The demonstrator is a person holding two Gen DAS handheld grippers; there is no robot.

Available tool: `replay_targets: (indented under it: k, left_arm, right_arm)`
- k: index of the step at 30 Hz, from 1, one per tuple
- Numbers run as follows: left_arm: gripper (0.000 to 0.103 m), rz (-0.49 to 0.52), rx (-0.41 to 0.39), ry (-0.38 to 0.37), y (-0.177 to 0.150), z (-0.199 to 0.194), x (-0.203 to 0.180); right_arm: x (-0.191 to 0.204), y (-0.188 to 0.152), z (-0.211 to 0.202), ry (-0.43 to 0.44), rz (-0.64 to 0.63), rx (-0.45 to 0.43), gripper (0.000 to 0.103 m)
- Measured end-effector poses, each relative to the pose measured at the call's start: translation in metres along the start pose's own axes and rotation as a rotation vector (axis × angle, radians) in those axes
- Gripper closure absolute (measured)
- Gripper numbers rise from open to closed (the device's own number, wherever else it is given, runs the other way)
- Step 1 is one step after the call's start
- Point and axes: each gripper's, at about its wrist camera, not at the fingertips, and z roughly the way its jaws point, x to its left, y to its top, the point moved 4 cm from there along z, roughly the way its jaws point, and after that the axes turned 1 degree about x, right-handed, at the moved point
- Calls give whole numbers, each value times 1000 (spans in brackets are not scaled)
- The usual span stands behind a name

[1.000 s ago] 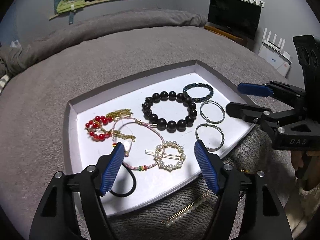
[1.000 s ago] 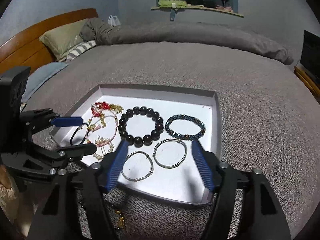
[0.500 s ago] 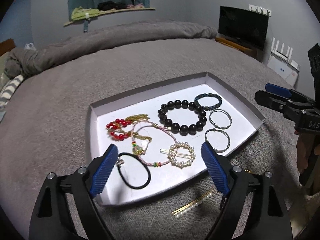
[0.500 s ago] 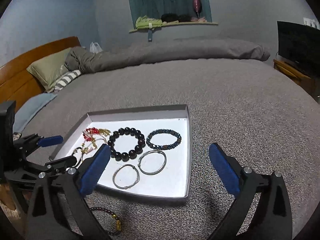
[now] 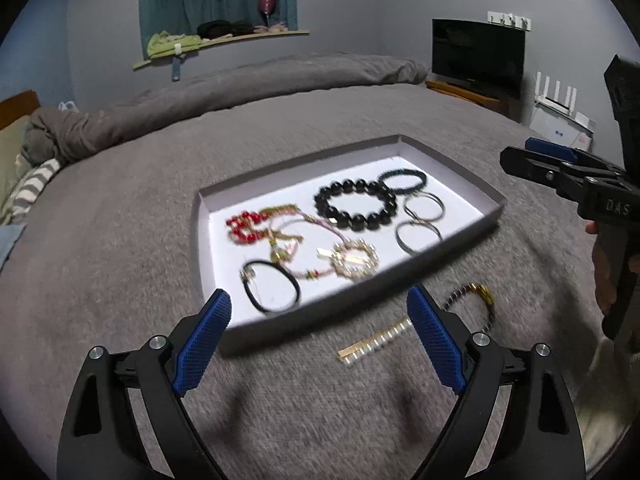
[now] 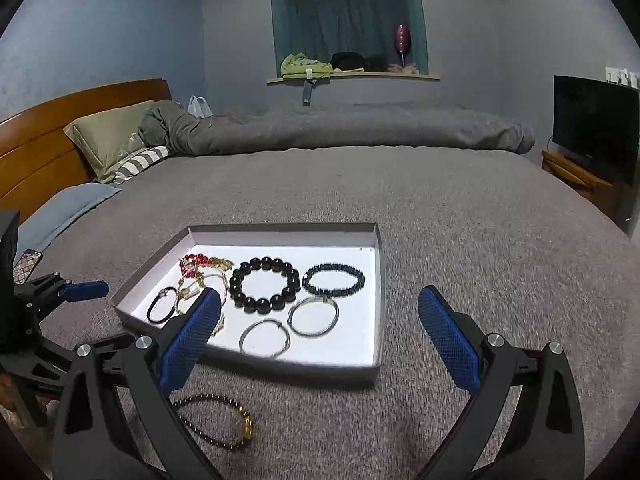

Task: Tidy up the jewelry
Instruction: 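Withdraw both open grippers from the box toward the remaining jewelry, then grasp the pearl hair clip with the left gripper while the right grasps the dark red bead bracelet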

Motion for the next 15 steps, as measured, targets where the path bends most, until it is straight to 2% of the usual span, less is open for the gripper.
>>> replay_targets:
  k: [7, 15]
  left_arm:
    - [12, 40, 57, -31, -27, 5, -12]
    - [14, 44, 77, -51, -35, 9, -15]
  right_arm:
    - [3, -33, -3, 13, -13, 83, 6]
    - [11, -56, -3, 40, -45, 145, 6]
